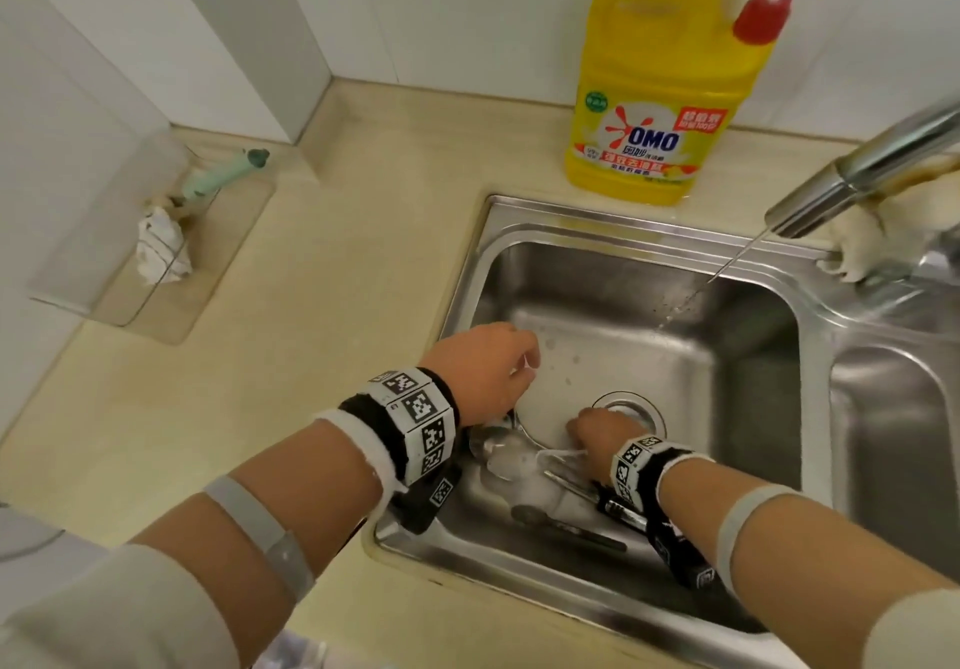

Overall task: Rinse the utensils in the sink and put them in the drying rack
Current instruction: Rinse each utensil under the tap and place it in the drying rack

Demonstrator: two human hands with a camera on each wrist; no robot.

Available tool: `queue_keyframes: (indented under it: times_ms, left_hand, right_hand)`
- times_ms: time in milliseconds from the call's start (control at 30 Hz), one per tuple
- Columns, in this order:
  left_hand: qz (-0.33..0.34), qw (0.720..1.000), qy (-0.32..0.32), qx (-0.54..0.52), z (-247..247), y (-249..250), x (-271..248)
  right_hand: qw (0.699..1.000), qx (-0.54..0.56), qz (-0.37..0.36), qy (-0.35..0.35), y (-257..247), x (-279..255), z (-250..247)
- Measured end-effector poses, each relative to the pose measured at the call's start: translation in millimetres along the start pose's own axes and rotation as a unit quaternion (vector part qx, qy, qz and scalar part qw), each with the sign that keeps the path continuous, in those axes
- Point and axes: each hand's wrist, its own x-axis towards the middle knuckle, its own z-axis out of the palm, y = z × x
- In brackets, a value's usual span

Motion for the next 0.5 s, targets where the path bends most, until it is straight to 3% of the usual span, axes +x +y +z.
queue_keyframes:
  times_ms: [67,133,200,300,333,367,433,500]
  left_hand:
    - [0.008,1.000,-0.005,-0.020,-3.8,7.1,8.5]
    - [0.012,0.999,-0.009,-0.046,-5.5,15.2,20.1]
    - [0.010,0.997,-0.019,-0.073,-2.6,23.9,34.2]
    - [-0.014,0.990,-0.035,-0.139,10.6,35.2,59.0]
    - [-0.028,0.981,-0.045,-0.187,14.8,40.8,66.3]
    - [-0.044,0.964,-0.062,-0.255,17.4,48.1,72.4]
    - [-0.069,0.904,-0.096,-0.411,19.4,65.2,81.5]
    - [-0.071,0.848,-0.103,-0.515,17.1,81.4,88.1]
  right_hand:
    - [0.995,0.086,0.023,0.053,8.6,-14.0,-9.2]
    - [0.959,0.244,0.067,0.125,18.4,-30.6,-19.5]
    - [0.885,0.413,0.082,0.199,25.5,-51.0,-35.7]
    - [0.727,0.632,0.079,0.256,34.9,-80.5,-63.7]
    - [0.693,0.665,0.076,0.268,39.0,-89.7,-73.1]
    - [0.670,0.683,0.071,0.282,43.2,-97.1,-81.7]
    - [0.638,0.703,0.061,0.310,52.2,-107.9,-93.5]
    - [0.625,0.706,0.056,0.328,61.1,-112.4,-100.9]
